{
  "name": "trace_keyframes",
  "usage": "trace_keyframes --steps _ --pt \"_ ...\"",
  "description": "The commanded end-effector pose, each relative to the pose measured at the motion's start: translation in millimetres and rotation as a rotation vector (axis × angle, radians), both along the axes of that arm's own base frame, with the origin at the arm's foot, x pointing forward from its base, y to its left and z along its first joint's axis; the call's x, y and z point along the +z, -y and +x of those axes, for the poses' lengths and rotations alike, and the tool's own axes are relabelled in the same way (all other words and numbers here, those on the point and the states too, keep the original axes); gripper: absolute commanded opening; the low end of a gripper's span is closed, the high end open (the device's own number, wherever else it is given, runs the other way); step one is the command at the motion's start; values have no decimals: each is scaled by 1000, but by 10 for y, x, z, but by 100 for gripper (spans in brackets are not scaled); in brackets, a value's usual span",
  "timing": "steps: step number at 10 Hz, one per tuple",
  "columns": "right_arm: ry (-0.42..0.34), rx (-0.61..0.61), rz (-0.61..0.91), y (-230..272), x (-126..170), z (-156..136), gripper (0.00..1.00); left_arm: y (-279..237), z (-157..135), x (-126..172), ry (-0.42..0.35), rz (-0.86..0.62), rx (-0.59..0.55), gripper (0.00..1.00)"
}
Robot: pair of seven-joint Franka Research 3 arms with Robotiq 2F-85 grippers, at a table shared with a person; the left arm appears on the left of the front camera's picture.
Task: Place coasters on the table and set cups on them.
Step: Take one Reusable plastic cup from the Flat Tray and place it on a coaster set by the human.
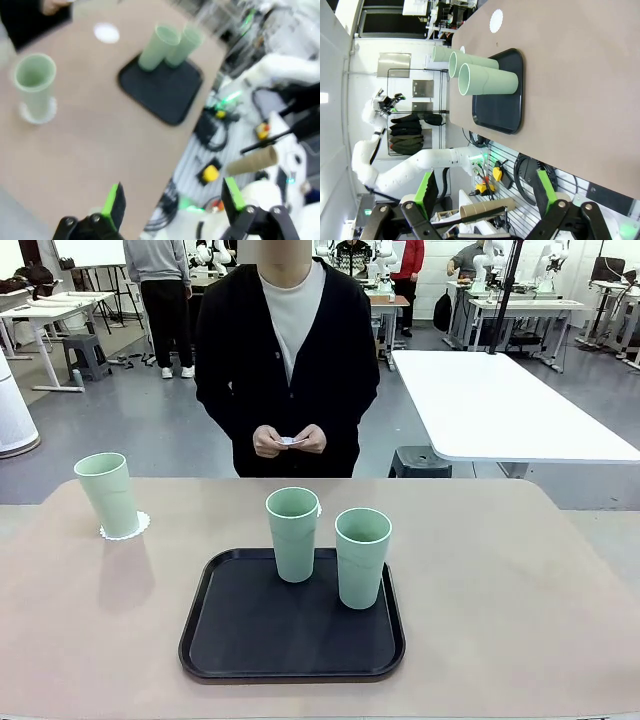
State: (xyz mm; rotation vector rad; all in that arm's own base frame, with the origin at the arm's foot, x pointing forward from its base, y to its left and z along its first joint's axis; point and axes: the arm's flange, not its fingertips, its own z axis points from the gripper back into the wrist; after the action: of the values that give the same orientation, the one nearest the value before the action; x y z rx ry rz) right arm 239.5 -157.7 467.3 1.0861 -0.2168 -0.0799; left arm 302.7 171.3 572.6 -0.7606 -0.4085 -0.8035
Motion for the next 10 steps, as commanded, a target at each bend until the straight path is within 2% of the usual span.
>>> trace_keyframes --steps 1,2,4,5,7,10 --pt "4 3 8 8 -5 0 100 625 135 35 45 200 -18 100" --pt "4 3 8 8 -5 0 100 954 256 100 51 289 -65 100" --pt "4 3 8 8 -5 0 100 1618 368 -17 131 404 -105 100" --pt "4 3 8 8 -5 0 100 1899 552 -76 169 448 -121 100" --pt "4 3 8 8 -5 0 100 2331 811 -378 262 518 -164 100" --pt "4 3 8 8 -5 0 100 2756 1000 -699 341 542 -346 100"
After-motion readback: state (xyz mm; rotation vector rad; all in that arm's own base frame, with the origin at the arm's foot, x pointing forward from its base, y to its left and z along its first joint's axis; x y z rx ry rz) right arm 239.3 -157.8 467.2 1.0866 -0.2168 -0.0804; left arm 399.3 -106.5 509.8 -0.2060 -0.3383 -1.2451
